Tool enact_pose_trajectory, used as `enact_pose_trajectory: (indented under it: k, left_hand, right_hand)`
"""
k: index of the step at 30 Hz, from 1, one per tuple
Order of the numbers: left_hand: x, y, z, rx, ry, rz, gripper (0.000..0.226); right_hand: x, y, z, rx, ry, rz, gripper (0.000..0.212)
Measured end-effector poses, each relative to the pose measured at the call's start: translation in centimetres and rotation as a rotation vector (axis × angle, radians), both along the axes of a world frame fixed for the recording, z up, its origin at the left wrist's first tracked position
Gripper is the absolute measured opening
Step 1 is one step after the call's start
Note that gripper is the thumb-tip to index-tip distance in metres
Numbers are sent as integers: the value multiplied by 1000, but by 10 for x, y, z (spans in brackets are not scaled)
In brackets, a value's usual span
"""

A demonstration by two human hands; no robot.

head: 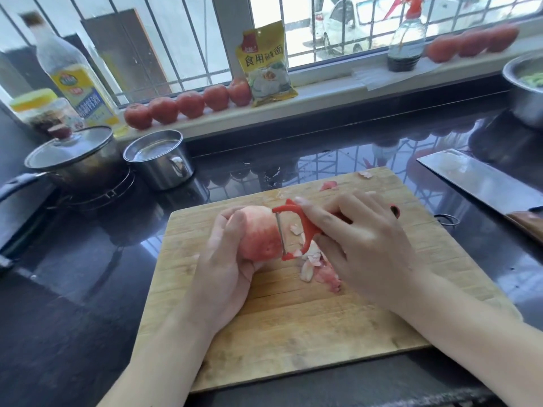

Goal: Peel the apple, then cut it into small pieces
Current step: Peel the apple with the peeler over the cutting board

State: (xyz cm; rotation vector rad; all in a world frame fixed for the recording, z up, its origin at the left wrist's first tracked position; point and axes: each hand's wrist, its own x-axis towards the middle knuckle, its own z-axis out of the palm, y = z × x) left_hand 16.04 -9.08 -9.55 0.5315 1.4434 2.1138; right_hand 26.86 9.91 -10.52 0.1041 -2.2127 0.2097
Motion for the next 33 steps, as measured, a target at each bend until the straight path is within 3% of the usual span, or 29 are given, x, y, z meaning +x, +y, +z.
enact_pose_trajectory:
  k: [3,10,16,22,29,33]
  left_hand:
    - [0,1,-3,-8,48,-6,85]
    - [3,0,-4,-26,27,-1,78]
    - [4,0,-3,-24,-23,9,41]
    - [-1,-4,2,106,-169,100,79]
    - [-2,-3,7,87,-337,-11,77]
    - [-8,-9,4,145,-411,-99,55]
  right_hand:
    - [2,-6,0,102,-17,27,40]
    - [0,-5,-3,99,-41,-48,53]
    - [-1,1,-5,32,-92,-154,52]
    - [2,20,0,-23,-133,-268,38]
    - [-3,21,-5,-58,-180,-273,36]
    - [-2,20,-3,-100,-158,-231,38]
